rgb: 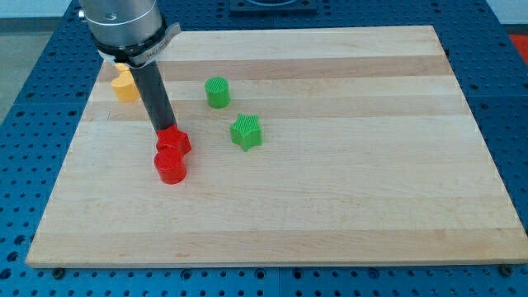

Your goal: Slightly move the red blocks towards the down

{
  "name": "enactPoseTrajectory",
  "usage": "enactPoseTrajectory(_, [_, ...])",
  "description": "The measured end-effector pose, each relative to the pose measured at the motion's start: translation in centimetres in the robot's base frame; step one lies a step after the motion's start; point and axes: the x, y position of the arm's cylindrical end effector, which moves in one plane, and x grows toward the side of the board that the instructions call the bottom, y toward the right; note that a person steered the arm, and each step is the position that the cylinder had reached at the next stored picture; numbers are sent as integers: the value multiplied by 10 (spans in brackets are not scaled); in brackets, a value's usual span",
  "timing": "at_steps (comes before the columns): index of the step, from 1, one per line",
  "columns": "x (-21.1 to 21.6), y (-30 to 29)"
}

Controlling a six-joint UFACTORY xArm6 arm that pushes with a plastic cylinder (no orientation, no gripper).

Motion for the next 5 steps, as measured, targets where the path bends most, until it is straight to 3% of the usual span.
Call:
enactPoseTrajectory(3, [17, 5])
enactPoseTrajectory(5, [-26, 41])
